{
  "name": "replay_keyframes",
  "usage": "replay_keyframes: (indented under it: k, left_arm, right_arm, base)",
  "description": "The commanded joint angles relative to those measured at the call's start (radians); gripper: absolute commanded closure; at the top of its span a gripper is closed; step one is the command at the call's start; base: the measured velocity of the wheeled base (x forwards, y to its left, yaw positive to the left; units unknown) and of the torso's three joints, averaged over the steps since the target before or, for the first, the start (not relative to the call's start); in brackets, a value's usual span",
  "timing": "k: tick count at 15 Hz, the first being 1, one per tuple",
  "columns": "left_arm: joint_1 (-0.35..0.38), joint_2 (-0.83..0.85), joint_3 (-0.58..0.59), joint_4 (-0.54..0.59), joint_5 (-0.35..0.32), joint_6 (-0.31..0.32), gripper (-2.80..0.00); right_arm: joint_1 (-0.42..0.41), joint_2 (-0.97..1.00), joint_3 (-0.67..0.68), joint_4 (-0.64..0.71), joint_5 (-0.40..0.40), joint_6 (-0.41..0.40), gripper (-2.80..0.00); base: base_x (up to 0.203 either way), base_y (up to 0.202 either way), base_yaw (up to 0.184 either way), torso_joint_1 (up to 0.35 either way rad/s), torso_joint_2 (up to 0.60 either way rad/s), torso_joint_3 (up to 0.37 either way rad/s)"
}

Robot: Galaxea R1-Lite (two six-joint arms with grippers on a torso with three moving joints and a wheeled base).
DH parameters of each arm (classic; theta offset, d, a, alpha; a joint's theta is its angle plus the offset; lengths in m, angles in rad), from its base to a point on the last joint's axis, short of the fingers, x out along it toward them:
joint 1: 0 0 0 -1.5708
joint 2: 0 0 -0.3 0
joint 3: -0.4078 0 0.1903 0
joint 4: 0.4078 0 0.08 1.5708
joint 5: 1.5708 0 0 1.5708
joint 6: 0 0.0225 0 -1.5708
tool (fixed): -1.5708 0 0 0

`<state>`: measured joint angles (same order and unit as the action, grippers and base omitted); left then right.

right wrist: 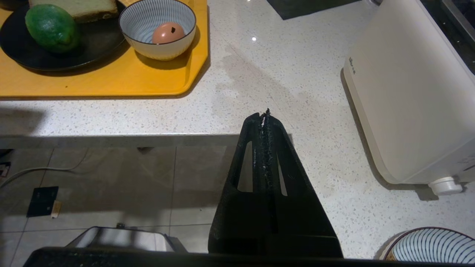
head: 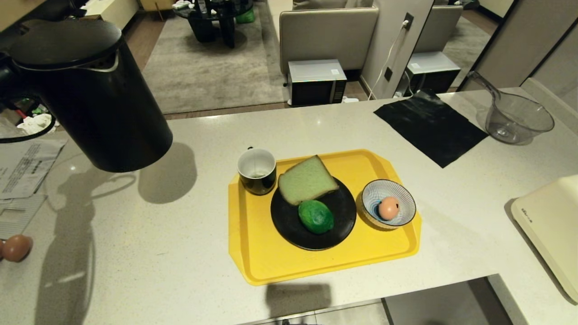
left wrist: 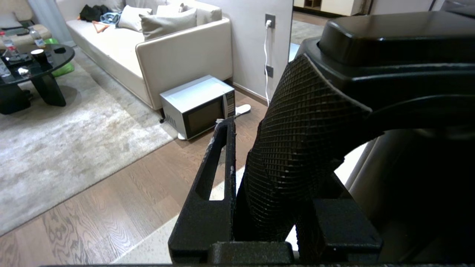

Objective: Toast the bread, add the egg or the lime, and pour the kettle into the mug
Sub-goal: Pour water into a cup

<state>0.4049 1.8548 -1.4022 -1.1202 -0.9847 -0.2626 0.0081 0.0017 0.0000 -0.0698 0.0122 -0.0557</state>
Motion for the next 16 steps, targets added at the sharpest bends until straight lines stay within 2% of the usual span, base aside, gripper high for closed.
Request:
replay_keyframes:
  k: [1, 3, 5, 8, 12, 16]
  left_arm:
    - [0.000, 0.010, -0.055, 0.037, -0.005, -0.003, 0.00]
    - [0.000, 0.038, -0.141, 0.088, -0.006, -0.002, 0.00]
    - [-0.009, 0.092, -0.276, 0.137, -0.008, -0.001, 0.00]
    - [-0.057, 0.176, -0.445, 0.268, -0.009, 0.009, 0.00]
    - [-0.123, 0.193, -0.497, 0.407, 0.002, 0.069, 0.00]
    - [-0.183, 0.189, -0.534, 0.527, 0.084, 0.088, 0.00]
  right_arm:
    - [0.001, 0.000, 0.028, -0.001, 0.000, -0.001, 0.00]
    - [0.001, 0.000, 0.028, -0.001, 0.000, -0.001, 0.00]
    - [0.001, 0.000, 0.028, 0.001, 0.000, -0.004, 0.00]
    - [0.001, 0.001, 0.028, 0.002, 0.000, -0.006, 0.00]
    - [0.001, 0.000, 0.028, 0.001, -0.008, -0.017, 0.00]
    - [0.001, 0.000, 0.028, 0.002, -0.009, 0.003, 0.00]
  base:
    - [0.000, 0.000, 0.000, 0.000, 0.00, 0.000]
    - [0.000, 0.000, 0.000, 0.000, 0.00, 0.000]
    - [0.000, 0.000, 0.000, 0.000, 0.00, 0.000]
    - [0.000, 0.000, 0.000, 0.000, 0.00, 0.000]
    - [0.000, 0.000, 0.000, 0.000, 0.00, 0.000]
    - [0.000, 0.000, 0.000, 0.000, 0.00, 0.000]
